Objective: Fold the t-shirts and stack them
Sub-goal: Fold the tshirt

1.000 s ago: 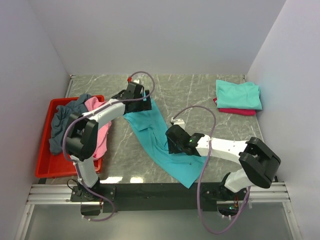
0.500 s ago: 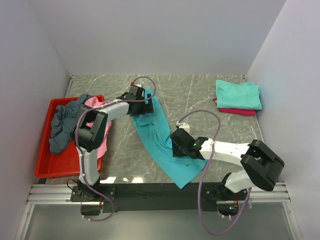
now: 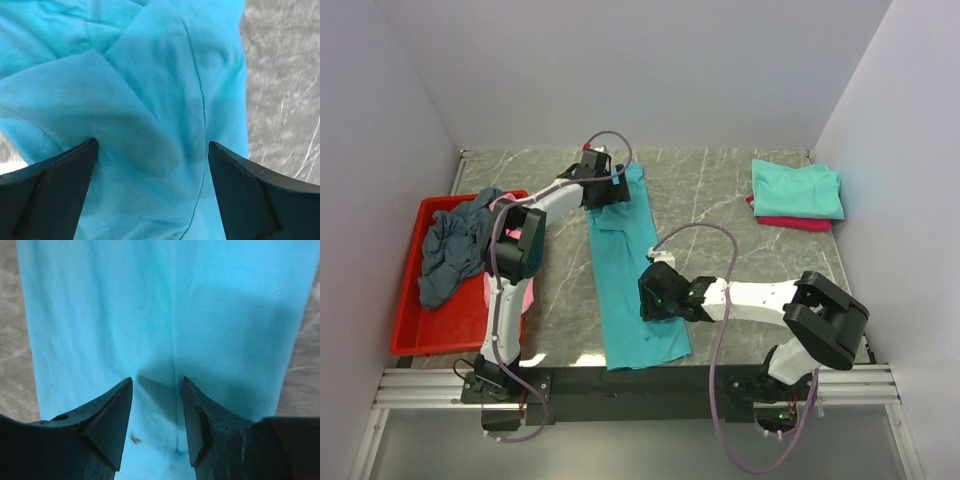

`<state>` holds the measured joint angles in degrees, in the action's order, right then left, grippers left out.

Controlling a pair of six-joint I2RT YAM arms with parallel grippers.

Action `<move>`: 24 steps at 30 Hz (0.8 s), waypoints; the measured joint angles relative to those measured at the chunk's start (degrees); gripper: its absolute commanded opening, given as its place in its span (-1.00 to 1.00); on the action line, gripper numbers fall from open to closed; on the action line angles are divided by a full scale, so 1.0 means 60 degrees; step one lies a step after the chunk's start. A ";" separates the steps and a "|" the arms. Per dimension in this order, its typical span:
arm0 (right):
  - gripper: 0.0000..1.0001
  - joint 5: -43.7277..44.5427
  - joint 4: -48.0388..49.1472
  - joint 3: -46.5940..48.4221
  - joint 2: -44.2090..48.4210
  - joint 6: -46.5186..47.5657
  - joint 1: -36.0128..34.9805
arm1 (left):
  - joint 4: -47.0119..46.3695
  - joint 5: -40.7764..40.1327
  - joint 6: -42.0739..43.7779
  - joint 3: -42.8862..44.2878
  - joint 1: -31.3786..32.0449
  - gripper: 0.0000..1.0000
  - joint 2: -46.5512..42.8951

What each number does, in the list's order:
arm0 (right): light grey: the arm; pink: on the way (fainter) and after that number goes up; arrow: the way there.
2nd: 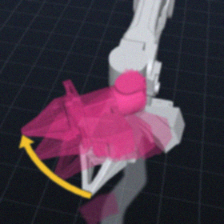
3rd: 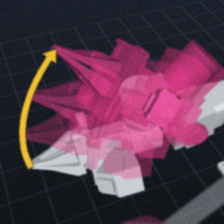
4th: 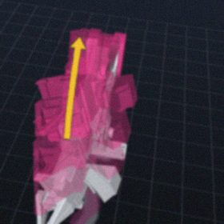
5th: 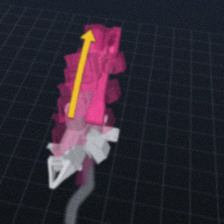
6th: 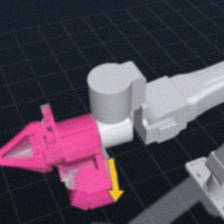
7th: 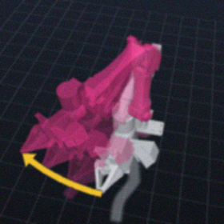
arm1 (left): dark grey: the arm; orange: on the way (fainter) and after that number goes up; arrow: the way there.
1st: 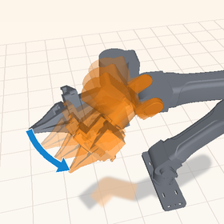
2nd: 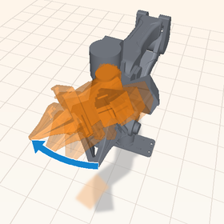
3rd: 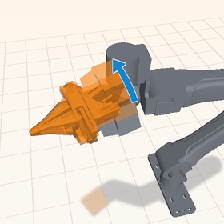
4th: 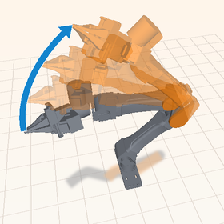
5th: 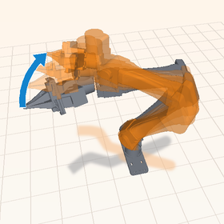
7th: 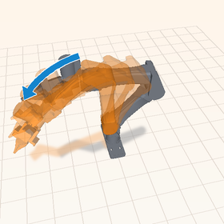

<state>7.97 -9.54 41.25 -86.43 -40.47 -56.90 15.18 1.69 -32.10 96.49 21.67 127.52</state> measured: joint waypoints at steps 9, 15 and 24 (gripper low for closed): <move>0.04 0.0448 -0.1537 0.0739 0.0382 -0.0284 -0.1155 | 0.0135 0.0000 -0.0007 0.0466 -0.0076 0.99 0.0251; 0.03 0.1275 -0.2648 0.1231 0.1067 -0.0940 -0.2186 | 0.0131 0.0000 0.0000 0.0350 -0.0015 0.99 0.0098; 0.01 0.2237 -0.4619 0.1974 0.0197 -0.2255 -0.3497 | 0.0076 0.0084 0.0007 0.0342 0.0222 0.99 0.0058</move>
<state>21.39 -37.26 53.10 -85.25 -54.00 -77.89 15.64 2.20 -32.05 98.54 23.00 127.87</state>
